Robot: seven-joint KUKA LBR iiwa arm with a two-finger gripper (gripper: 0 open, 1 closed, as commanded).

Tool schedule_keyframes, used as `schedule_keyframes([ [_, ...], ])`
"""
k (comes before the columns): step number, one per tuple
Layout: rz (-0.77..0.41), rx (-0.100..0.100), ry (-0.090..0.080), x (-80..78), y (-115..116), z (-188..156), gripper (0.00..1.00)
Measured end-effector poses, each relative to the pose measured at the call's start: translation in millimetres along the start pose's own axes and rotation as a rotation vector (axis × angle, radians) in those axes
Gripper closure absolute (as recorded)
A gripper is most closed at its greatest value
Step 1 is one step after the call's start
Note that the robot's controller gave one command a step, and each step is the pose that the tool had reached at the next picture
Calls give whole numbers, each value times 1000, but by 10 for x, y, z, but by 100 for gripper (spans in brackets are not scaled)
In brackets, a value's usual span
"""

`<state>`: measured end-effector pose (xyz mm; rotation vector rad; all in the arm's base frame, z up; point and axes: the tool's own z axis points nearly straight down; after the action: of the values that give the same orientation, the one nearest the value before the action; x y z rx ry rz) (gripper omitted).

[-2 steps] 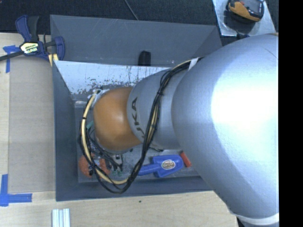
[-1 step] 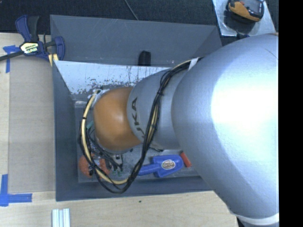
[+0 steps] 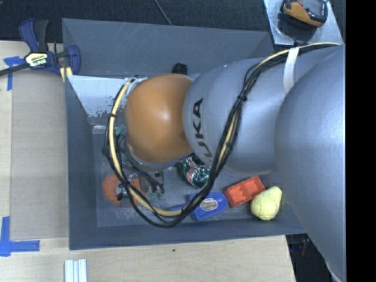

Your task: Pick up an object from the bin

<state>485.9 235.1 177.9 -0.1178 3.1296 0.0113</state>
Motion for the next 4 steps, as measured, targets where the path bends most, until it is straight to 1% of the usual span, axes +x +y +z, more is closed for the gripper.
schedule_keyframes([
  [1,0,-2,-5,-5,1,217,100],
  [2,0,8,21,59,-23,333,100],
  [3,0,1,2,5,-7,-30,100],
  [4,0,1,2,6,-8,-79,100],
])
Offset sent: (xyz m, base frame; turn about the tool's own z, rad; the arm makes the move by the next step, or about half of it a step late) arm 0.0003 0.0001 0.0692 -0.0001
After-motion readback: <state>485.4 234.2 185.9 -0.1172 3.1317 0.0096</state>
